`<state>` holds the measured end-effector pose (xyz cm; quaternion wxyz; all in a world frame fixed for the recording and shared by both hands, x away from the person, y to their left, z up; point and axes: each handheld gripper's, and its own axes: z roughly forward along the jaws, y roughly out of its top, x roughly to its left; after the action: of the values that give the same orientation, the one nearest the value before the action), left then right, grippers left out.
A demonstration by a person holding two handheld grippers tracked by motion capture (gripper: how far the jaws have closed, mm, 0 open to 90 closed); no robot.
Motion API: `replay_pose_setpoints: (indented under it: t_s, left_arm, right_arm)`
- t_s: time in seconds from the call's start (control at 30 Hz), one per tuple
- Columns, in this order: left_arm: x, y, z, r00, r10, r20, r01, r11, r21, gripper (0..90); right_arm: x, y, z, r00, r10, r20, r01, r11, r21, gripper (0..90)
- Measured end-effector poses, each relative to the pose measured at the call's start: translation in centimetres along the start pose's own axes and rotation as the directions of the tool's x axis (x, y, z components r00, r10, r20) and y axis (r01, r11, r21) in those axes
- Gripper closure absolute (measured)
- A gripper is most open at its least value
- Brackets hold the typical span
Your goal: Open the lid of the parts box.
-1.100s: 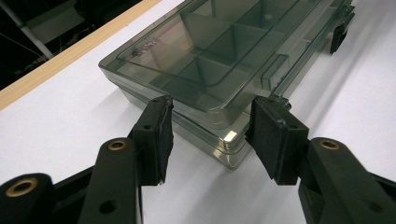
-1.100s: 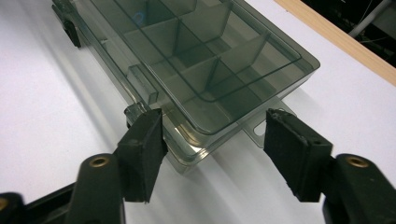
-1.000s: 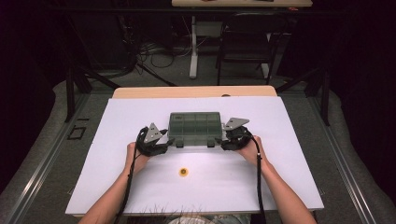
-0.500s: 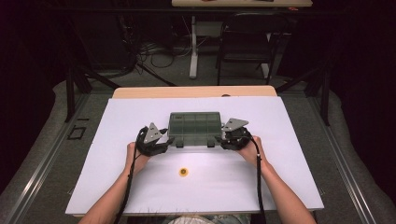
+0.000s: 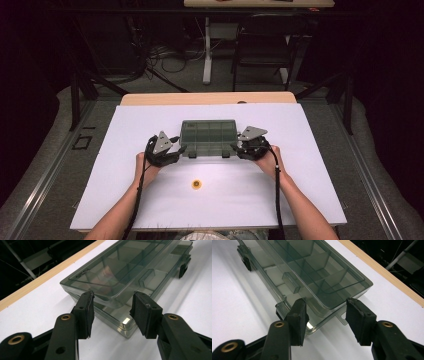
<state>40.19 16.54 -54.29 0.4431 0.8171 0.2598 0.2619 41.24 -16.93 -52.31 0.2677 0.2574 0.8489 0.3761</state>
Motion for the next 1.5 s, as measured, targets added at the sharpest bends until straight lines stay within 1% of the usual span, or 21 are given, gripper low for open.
replay_pose_setpoints:
  t_s: [0.1,0.23,0.33,0.47,0.6,0.67,0.73,1.03,1.33,1.43,1.5]
  left_arm:
    - [-0.02,0.01,0.00,1.0000,-0.005,-0.005,0.005,1.0000,-0.006,52.8]
    - [-0.16,0.11,0.02,0.9998,0.009,-0.019,-0.009,0.9999,-0.007,53.1]
    - [-0.13,0.11,-0.01,0.9998,0.003,-0.020,-0.003,0.9999,-0.017,53.1]
    - [-0.18,0.19,-0.03,0.9994,0.004,-0.034,-0.005,0.9996,-0.029,53.4]
    - [-0.19,0.22,-0.01,0.9991,0.000,-0.042,-0.001,0.9992,-0.040,54.1]
    - [-0.07,0.27,0.07,0.9993,-0.003,-0.038,0.001,0.9993,-0.037,54.0]
    - [0.04,0.32,0.07,0.9991,-0.022,-0.037,0.020,0.9987,-0.048,54.0]
    - [0.09,0.46,0.26,0.9982,-0.026,-0.053,0.023,0.9978,-0.062,54.4]
    - [0.32,0.49,0.32,0.9970,-0.055,-0.055,0.051,0.9966,-0.065,56.3]
    - [0.36,0.64,0.43,0.9967,-0.048,-0.066,0.044,0.9969,-0.066,56.4]
    - [0.44,0.69,0.47,0.9964,-0.053,-0.065,0.048,0.9960,-0.075,56.4]
  right_arm:
    - [-0.03,0.02,-0.03,1.0000,0.003,0.006,-0.003,1.000,-0.006,52.0]
    - [-0.03,0.03,-0.06,0.9999,0.005,0.010,-0.005,1.000,-0.008,52.2]
    - [-0.07,0.04,-0.08,0.9999,0.009,0.012,-0.009,1.000,-0.014,52.6]
    - [-0.11,0.06,-0.08,0.9998,0.008,0.018,-0.008,1.000,-0.018,53.3]
    - [-0.13,0.06,-0.11,0.9995,0.019,0.024,-0.018,0.999,-0.027,54.3]
    - [-0.14,0.06,-0.10,0.9993,0.024,0.030,-0.023,0.999,-0.035,54.5]
    - [-0.13,0.07,-0.12,0.9990,0.028,0.034,-0.027,0.999,-0.035,55.1]
    - [-0.12,0.16,0.16,0.9973,0.033,0.066,-0.030,0.999,-0.037,56.4]
    - [-0.17,0.30,0.12,0.9959,0.046,0.077,-0.042,0.998,-0.052,58.1]
    - [-0.22,0.38,0.12,0.9956,0.049,0.080,-0.045,0.998,-0.050,58.3]
    - [-0.27,0.42,0.15,0.9953,0.053,0.081,-0.049,0.997,-0.056,58.4]
